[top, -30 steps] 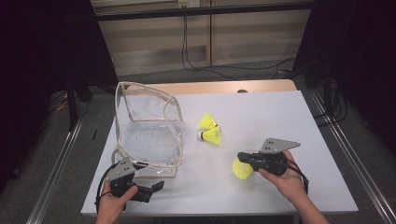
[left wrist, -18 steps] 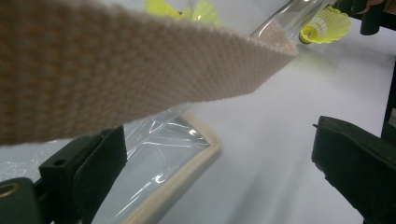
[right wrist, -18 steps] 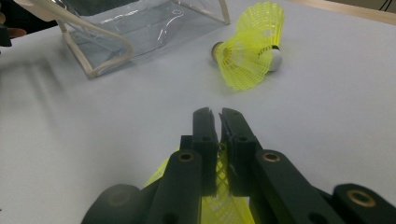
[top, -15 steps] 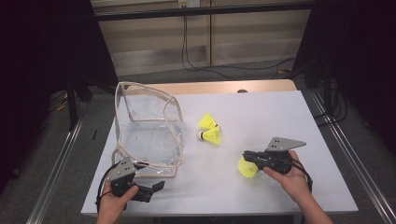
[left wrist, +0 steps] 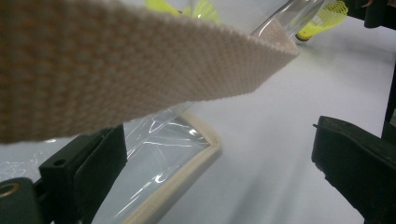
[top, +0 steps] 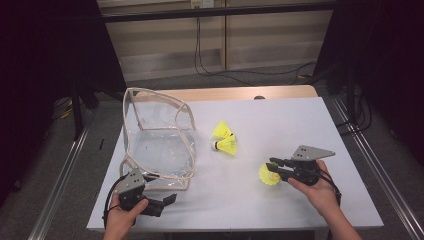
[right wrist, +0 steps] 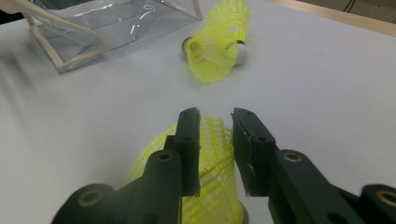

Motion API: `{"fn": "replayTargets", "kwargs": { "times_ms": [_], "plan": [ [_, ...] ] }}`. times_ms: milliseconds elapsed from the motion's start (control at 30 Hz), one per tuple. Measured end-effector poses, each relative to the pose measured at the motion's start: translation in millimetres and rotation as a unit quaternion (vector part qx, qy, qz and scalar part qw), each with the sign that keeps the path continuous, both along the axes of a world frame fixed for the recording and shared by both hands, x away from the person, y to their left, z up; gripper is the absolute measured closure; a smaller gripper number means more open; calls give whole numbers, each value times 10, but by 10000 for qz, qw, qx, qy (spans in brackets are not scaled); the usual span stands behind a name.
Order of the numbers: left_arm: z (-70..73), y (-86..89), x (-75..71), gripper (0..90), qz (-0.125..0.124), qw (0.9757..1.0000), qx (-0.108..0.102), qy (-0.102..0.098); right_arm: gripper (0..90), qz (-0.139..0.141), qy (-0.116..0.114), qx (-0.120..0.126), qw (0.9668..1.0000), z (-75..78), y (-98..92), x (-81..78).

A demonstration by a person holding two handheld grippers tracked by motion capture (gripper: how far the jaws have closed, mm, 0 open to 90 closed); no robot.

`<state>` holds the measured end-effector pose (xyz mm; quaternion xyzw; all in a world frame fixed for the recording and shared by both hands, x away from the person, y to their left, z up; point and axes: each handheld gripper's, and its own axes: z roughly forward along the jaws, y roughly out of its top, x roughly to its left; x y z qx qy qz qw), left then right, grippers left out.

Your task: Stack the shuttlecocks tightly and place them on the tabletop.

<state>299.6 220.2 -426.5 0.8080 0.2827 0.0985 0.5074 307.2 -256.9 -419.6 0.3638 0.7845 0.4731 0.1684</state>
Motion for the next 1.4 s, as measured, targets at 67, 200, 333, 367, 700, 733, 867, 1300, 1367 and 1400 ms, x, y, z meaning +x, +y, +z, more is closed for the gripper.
{"fn": "replayTargets", "kwargs": {
  "times_ms": [67,200,333,367,700,733,867,1300,1367,1400],
  "plan": [
    [1,0,-1,33,3,10000,14,2,723,-76,7,-33,10000,8,-49,0],
    [-1,-2,0,33,7,10000,2,-3,752,-174,15,-39,9998,15,-138,-1],
    [1,-1,-1,34,2,10000,17,3,830,-207,14,-44,9998,12,-182,1],
    [-1,-2,-1,34,1,10000,2,-1,858,-188,30,-8,9998,11,-188,9],
    [1,0,-1,33,2,10000,15,1,877,-31,-112,137,9998,45,-100,22],
    [1,0,-2,34,3,10000,12,0,878,-22,-107,186,9998,48,-79,23],
    [0,-1,-2,34,4,10000,15,-3,877,68,-77,296,9995,16,18,53],
    [-1,-3,-1,33,-2,10000,10,-11,863,88,-79,301,9995,-39,103,75],
    [-2,-4,-1,33,-7,10000,7,-9,860,60,-73,286,9995,-38,84,76],
    [-2,-4,-1,33,-9,10000,11,-11,856,36,-78,283,9996,-39,76,77]
  ]
}}
